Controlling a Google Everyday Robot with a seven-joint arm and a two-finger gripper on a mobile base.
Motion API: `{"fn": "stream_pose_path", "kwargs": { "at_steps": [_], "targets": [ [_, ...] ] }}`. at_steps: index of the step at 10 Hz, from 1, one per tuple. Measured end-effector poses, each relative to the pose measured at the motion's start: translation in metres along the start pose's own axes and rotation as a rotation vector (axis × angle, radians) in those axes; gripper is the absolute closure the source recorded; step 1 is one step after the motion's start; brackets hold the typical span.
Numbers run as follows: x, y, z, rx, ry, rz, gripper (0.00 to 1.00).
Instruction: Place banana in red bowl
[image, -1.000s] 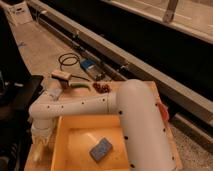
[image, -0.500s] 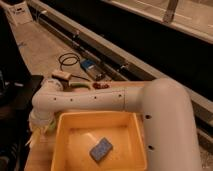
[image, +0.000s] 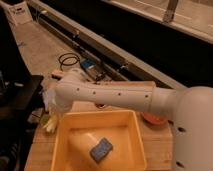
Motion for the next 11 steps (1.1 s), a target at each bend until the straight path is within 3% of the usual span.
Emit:
{"fn": "stream_pose_path", "kwargs": {
  "at_steps": [2,3,9,11],
  "targets": [
    [0.015,0.036,-0.025,-0.009,0.028,0.088,1.00],
    [0.016,0.042,-0.029,-0.009,0.032,0.104,1.00],
    [0.016,0.042,-0.029,-0.009,0.032,0.108,1.00],
    [0.028,0.048,-0.038,-0.002,0.066,0.149,1.00]
  ]
}}
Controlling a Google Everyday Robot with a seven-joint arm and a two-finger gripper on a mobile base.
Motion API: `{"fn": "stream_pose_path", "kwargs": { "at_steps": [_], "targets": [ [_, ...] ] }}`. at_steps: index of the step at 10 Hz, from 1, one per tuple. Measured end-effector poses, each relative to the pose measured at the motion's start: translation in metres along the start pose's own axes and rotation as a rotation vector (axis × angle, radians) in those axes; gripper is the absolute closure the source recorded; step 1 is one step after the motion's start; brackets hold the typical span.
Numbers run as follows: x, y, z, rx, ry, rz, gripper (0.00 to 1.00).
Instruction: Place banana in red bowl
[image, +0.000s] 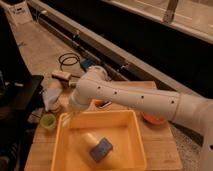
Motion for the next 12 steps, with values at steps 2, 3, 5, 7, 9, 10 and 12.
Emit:
{"fn": "stream_pose_path", "kwargs": {
  "at_steps": [2,3,5,7,9,10,12],
  "targets": [
    [0.031,0.011,-0.017,-0.014,0.046,0.050,1.00],
    [0.054,0.024,-0.032,-0.031,0.080,0.082,1.00],
    [0.091,0.049,-0.060,-0.062,0.137,0.144,1.00],
    [0.128,0.084,-0.091,-0.093,0.201,0.240,1.00],
    [0.153,0.120,-0.113,-0.111,0.248,0.340,1.00],
    [0.157,0.128,-0.117,-0.111,0.254,0.361,1.00],
    [0.156,0.126,-0.115,-0.111,0.250,0.356,1.00]
  ]
}}
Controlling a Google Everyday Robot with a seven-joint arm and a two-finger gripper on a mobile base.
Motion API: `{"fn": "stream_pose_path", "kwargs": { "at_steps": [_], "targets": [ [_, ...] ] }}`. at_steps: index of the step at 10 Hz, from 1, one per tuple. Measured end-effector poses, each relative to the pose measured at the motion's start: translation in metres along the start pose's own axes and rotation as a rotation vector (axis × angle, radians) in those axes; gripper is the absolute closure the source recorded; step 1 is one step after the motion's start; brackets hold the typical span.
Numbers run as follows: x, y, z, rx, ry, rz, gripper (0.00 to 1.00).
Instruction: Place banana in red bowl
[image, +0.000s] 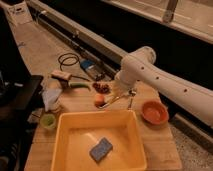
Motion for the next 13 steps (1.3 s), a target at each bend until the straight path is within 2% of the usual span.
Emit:
{"fn": "stream_pose_path", "kwargs": {
  "at_steps": [4,6,7,10,11,12,13],
  "targets": [
    [0.003,0.000,-0.001,-0.004,0.014,0.019,1.00],
    [0.020,0.010,-0.008,-0.006,0.058,0.093,1.00],
    [0.038,0.023,-0.014,-0.005,0.082,0.150,1.00],
    [0.090,0.069,-0.028,-0.003,0.133,0.313,1.00],
    [0.112,0.091,-0.032,-0.002,0.154,0.401,1.00],
    [0.121,0.100,-0.034,-0.001,0.168,0.427,1.00],
    [0.120,0.099,-0.033,0.000,0.165,0.426,1.00]
  ]
}}
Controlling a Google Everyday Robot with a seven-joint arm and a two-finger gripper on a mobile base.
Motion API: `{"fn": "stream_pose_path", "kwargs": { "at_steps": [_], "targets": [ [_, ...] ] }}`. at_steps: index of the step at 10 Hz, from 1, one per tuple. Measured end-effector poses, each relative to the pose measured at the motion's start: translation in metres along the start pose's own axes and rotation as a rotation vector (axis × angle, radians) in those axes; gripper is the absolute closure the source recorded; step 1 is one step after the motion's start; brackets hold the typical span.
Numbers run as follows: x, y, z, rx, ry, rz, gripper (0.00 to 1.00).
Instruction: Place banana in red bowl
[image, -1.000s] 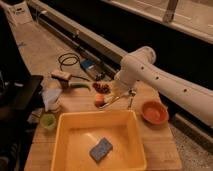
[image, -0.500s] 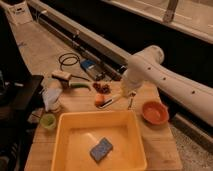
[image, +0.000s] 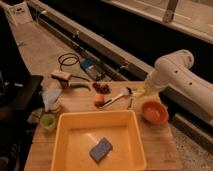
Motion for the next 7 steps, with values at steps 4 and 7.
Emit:
{"fn": "stream_pose_path", "kwargs": {
  "at_steps": [4,7],
  "targets": [
    [-0.001,-0.001,0.001,0.000,-0.002,0.002,1.00],
    [0.020,0.010,0.021,-0.042,-0.012,0.095,1.00]
  ]
}}
